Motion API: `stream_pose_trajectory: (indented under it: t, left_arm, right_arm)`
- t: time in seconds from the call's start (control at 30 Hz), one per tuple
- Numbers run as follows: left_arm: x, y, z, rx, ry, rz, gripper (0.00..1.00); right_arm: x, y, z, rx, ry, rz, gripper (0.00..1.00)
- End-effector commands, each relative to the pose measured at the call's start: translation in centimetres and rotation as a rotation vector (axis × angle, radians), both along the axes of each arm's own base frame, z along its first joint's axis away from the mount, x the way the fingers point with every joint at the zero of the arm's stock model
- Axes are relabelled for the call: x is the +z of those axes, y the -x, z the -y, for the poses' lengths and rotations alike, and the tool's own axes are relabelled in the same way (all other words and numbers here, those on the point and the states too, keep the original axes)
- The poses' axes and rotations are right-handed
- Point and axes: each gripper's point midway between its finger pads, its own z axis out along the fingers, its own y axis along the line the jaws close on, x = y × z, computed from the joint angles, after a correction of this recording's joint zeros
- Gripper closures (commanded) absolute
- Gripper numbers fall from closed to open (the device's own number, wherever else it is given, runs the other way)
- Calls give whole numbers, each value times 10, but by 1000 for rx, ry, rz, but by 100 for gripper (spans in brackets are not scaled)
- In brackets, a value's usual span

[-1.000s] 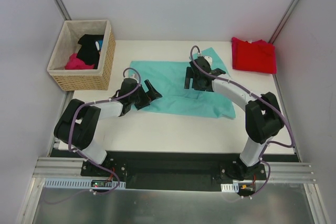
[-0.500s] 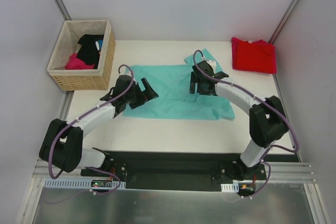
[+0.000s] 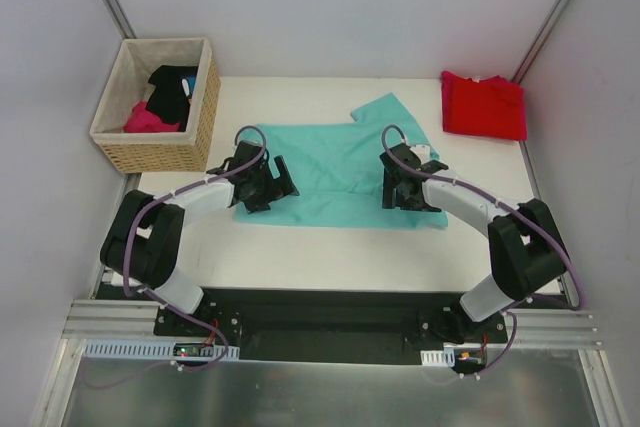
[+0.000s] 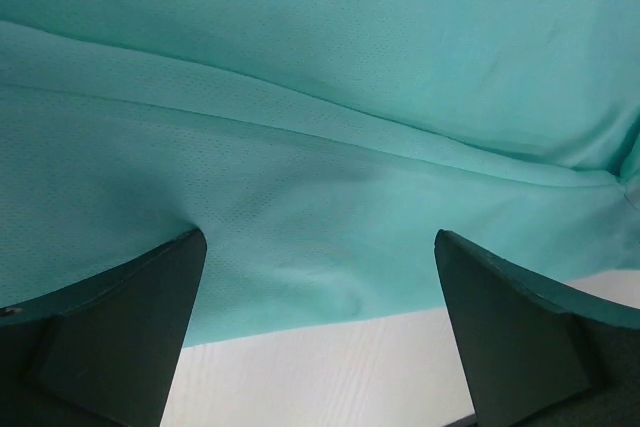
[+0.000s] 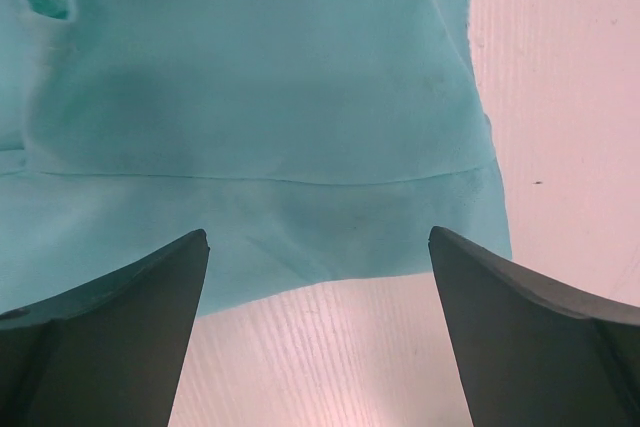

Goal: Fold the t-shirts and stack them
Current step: Fold the flattened tshirt in 1/3 of the way

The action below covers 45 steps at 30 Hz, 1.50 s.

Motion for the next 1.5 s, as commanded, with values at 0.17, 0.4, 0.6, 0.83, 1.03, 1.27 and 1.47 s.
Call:
stream_pose_trajectory:
  t: [0.17, 0.4, 0.6, 0.83, 1.03, 1.27, 1.47]
  left_arm:
    - [-30, 1, -15, 10, -95, -66, 1]
    - [-41, 24, -16, 2, -78, -124, 1]
    - [-46, 54, -20, -19, -62, -160, 1]
    - [-57, 101, -34, -16, -68, -233, 1]
    - [-47, 126, -43, -5, -61, -228, 1]
    - [-29, 150, -62, 44, -102, -224, 1]
    - [-29, 172, -79, 105, -140, -243, 1]
  right_arm:
    - [-18, 1, 12, -61, 30, -31, 4]
    - [-43, 28, 10, -54, 28, -108, 3]
    - [-47, 47, 11, -41, 74, -135, 4]
    - [-49, 75, 10, -33, 104, -162, 3]
    - [-43, 104, 12, -45, 130, -189, 3]
    - [-34, 130, 24, -58, 152, -168, 4]
    - [-32, 151, 37, -81, 169, -166, 3]
